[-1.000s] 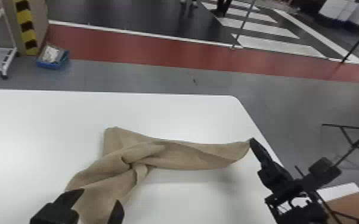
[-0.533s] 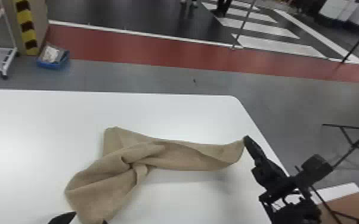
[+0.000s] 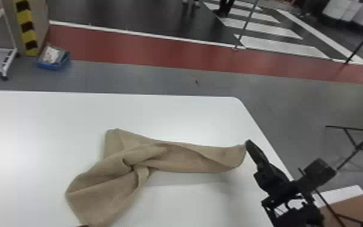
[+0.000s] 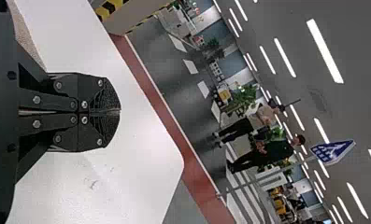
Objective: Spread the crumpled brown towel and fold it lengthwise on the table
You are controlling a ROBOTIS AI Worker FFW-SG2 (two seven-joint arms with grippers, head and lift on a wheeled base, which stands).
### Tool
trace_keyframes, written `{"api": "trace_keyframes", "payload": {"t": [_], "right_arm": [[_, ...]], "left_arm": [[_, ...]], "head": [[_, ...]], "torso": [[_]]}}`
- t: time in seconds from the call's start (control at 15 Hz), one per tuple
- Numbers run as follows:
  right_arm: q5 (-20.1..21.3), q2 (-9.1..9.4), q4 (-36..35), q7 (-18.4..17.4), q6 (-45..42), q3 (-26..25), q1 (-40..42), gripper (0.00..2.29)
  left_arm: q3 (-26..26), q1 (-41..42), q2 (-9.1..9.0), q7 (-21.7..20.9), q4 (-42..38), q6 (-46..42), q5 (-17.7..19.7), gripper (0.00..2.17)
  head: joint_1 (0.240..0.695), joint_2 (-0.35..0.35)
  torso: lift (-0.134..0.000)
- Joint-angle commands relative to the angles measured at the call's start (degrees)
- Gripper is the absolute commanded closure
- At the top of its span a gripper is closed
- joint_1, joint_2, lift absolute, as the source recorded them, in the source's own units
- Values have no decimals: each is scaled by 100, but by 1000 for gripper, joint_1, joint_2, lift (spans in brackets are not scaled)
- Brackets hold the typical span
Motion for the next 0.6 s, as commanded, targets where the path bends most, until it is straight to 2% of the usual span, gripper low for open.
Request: {"api": "trace_keyframes", "payload": {"t": [0.0,0.13,0.2,0.53], "right_arm": [[-39,-1,-17,13,-7,-18,55,1450],[-66,-1,-17,13,-7,-54,64,1450],[-83,-1,-26,13,10,-62,73,1450],[-136,-1,-61,65,28,-106,99,1450]], "left_arm": [[-44,-73,-14,72,136,-107,0,431],[-44,-82,-14,143,303,-599,-9,431],[-44,-82,-23,151,373,-669,-36,529],[-35,-91,13,239,356,-564,-44,586]], "head": [[695,-350],[695,-350],[695,-350],[695,-350]], "torso": [[-125],[-125],[-125],[-125]]}}
